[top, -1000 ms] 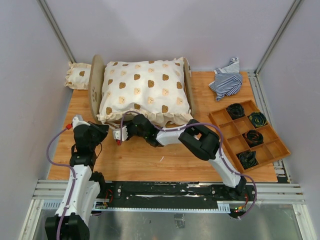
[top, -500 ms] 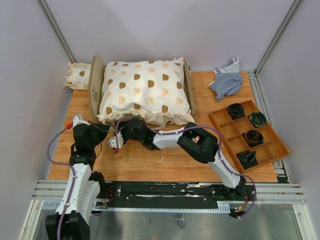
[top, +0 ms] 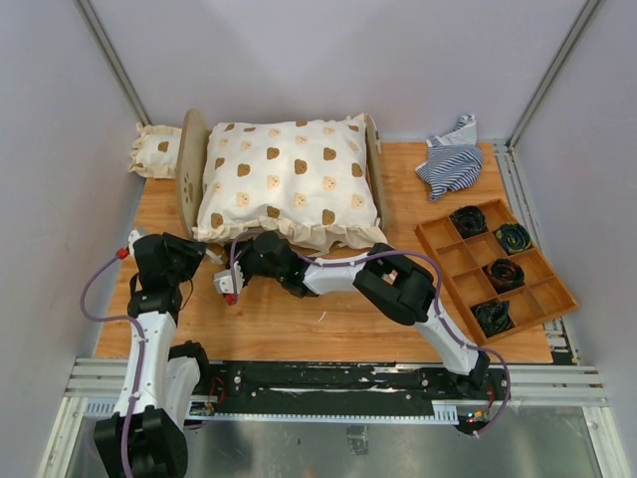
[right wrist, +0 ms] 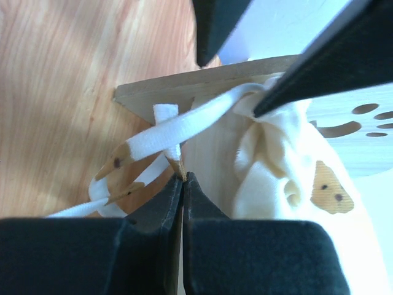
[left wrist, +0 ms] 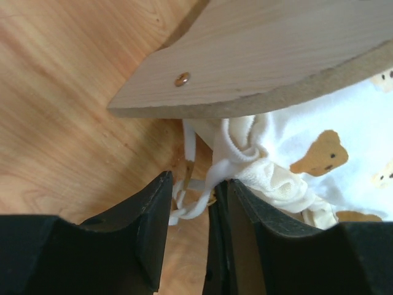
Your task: Set up the pet bed
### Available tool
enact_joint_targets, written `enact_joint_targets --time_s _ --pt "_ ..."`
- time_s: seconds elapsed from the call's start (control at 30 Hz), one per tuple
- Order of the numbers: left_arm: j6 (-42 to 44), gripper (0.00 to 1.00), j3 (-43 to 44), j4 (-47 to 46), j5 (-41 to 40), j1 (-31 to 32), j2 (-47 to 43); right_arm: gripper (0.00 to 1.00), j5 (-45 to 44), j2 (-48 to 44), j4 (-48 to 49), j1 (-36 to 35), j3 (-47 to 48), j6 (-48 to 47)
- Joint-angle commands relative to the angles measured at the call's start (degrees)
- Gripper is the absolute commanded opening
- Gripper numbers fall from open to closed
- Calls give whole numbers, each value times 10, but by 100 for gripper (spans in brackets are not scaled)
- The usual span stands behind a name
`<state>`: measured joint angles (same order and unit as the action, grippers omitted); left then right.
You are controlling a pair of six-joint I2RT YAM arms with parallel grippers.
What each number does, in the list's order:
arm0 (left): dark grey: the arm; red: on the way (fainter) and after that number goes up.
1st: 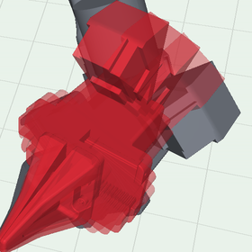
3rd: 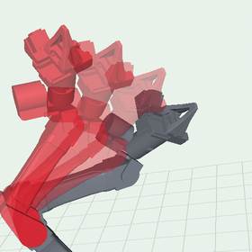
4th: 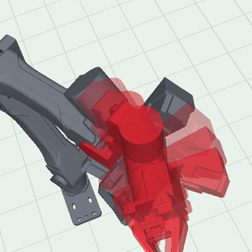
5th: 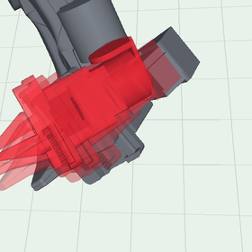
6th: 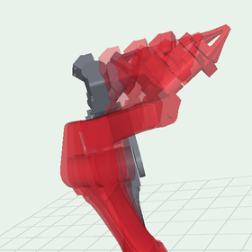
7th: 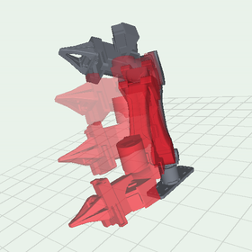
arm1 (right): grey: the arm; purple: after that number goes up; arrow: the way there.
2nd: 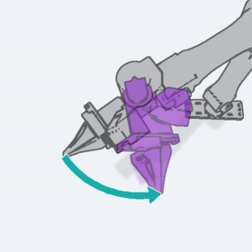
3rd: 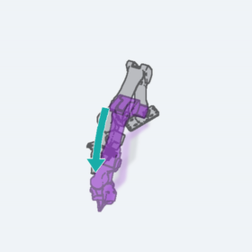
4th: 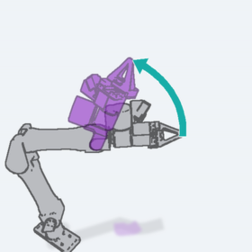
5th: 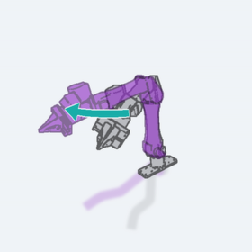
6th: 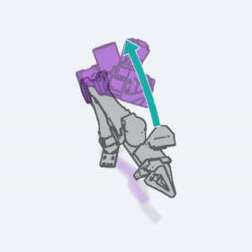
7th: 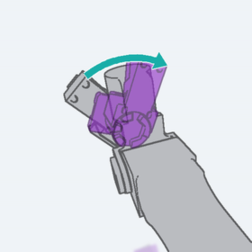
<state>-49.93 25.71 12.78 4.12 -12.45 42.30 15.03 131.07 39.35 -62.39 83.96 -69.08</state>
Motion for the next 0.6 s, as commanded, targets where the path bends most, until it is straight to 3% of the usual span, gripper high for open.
enact_joint_targets --time_s 0.0,0.23,0.57 --pt "-29 46 24 69 -59 -9 -9 0 18 7 5 -10 31 17" --pt "-61 42 35 146 -147 -15 -37 0 19 17 -7 -14 47 18" --pt "-164 50 -16 73 1 -32 -53 0 14 23 -15 -23 54 21"
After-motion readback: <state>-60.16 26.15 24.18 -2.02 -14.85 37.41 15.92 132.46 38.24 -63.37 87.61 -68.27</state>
